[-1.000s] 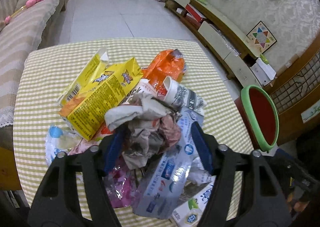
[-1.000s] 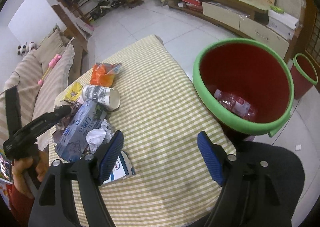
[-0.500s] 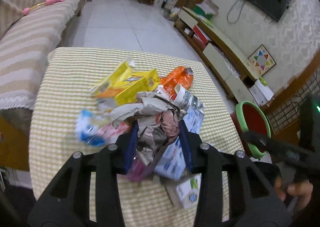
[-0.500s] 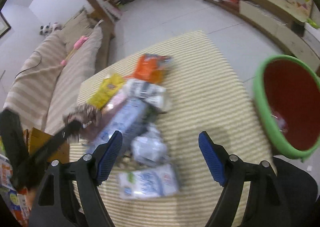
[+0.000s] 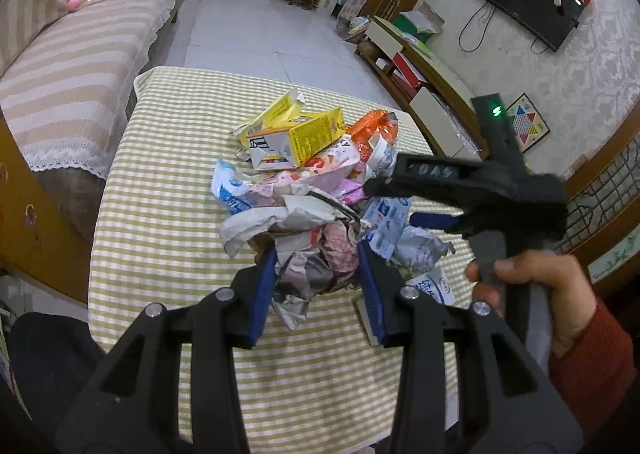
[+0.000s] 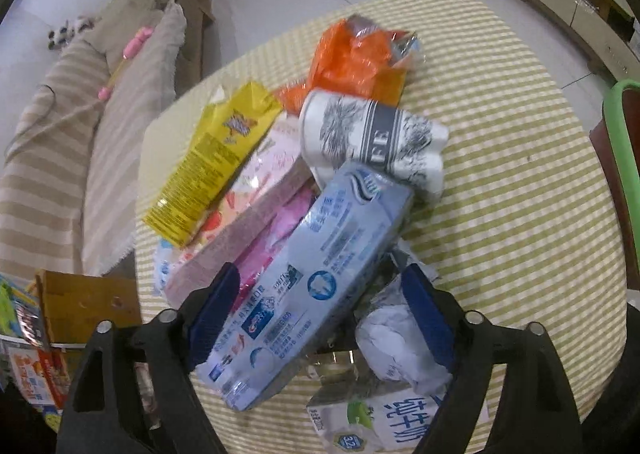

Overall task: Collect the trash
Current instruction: 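Grasp the blue toothpaste box with the right tool and lift it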

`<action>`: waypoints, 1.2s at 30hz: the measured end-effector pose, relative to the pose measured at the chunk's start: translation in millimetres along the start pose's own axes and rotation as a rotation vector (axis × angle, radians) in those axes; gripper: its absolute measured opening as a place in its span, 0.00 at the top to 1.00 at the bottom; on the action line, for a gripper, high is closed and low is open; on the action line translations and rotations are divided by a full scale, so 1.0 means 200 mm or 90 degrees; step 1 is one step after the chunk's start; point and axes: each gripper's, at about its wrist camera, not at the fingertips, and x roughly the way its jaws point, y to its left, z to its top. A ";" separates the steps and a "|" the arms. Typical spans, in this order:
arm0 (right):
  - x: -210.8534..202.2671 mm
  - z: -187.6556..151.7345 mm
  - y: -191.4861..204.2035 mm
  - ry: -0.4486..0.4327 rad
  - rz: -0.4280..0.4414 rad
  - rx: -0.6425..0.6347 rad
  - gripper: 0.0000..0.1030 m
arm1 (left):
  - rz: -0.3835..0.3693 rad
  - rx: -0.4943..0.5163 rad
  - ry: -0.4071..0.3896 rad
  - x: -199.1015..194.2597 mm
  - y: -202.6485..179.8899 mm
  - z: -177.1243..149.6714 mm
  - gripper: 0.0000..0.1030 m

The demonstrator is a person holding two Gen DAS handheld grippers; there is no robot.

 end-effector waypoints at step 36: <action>-0.13 -0.31 0.12 -0.026 -0.058 -0.200 0.48 | -0.009 -0.006 -0.001 0.00 -0.01 0.00 0.63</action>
